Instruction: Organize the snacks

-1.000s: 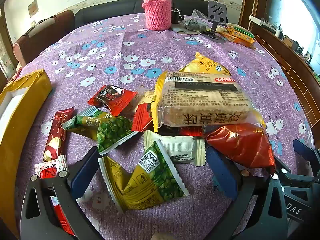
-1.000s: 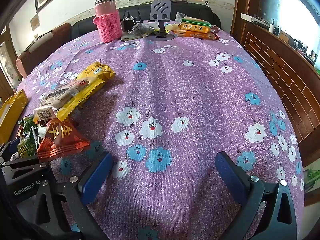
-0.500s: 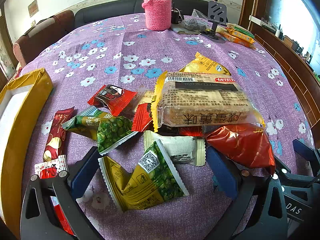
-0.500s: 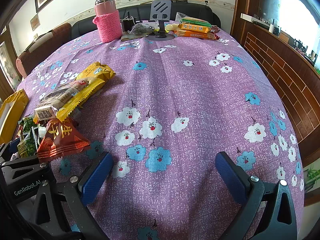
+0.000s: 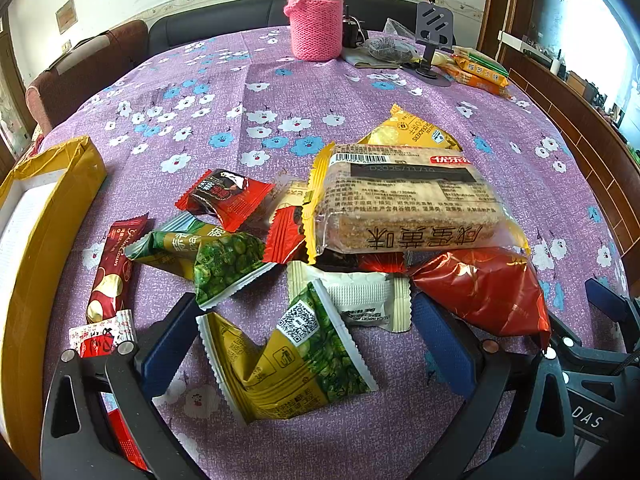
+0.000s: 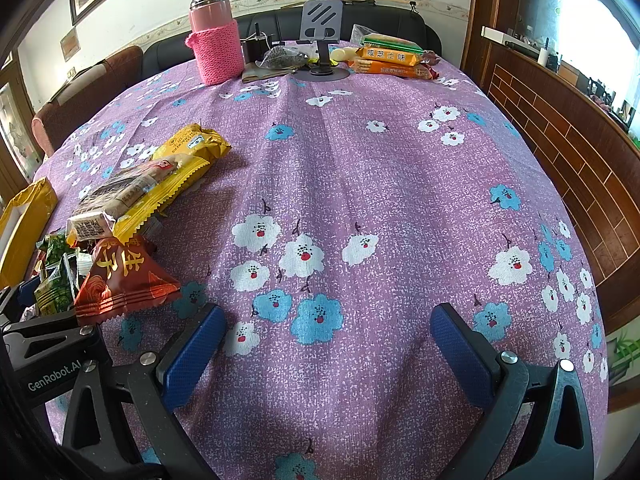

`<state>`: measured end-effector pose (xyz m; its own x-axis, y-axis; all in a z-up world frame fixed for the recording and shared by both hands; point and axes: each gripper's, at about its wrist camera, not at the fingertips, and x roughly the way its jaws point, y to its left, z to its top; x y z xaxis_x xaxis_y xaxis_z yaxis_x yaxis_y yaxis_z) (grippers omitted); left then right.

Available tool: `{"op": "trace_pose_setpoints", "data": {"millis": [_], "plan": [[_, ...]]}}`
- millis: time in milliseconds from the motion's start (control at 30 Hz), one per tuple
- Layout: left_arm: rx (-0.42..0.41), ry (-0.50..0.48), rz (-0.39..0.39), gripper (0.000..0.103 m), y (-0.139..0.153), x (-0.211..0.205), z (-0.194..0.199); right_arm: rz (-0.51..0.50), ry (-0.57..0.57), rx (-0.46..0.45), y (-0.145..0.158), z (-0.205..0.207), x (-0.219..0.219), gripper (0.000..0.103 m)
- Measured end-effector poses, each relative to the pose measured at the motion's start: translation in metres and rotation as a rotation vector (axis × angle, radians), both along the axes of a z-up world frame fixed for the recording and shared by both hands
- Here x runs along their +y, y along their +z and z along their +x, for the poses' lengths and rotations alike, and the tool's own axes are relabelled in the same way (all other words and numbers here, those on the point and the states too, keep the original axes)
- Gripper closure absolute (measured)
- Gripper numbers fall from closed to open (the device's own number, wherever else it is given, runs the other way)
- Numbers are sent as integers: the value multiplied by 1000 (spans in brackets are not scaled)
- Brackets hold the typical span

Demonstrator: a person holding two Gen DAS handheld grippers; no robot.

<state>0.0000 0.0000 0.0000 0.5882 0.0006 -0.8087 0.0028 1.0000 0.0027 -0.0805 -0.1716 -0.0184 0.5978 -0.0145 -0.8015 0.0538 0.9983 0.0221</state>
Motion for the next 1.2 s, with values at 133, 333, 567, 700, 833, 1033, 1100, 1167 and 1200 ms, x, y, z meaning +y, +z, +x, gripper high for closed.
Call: {"op": "trace_pose_setpoints", "data": {"millis": [133,333,567,700,833,1033,1100,1167,1200], "plan": [[0,0,0,0,0,0,0,6,2,0,0,0,-1,0],[0,0,0,0,0,0,0,-3,3,-1,0,1,2,0],[0,0,0,0,0,0,0,-2,3,0,1,0,1,0],[0,0,0,0,0,0,0,-2,3,0,0,0,1,0],[-1,0,-1,0,0,0,0,-2,3,0,0,0,1,0],[-1,0,-2,0,2,-1,-1,-1,3,0,1,0,1,0],[-1,0,-2,0,3,-2,-1,-1,3,0,0,0,1,0],[-1,1,-2,0,3,-1,-1,-1,3,0,0,0,1,0],[-1,1,-2,0,2,-1,-1,-1,3,0,0,0,1,0]]}}
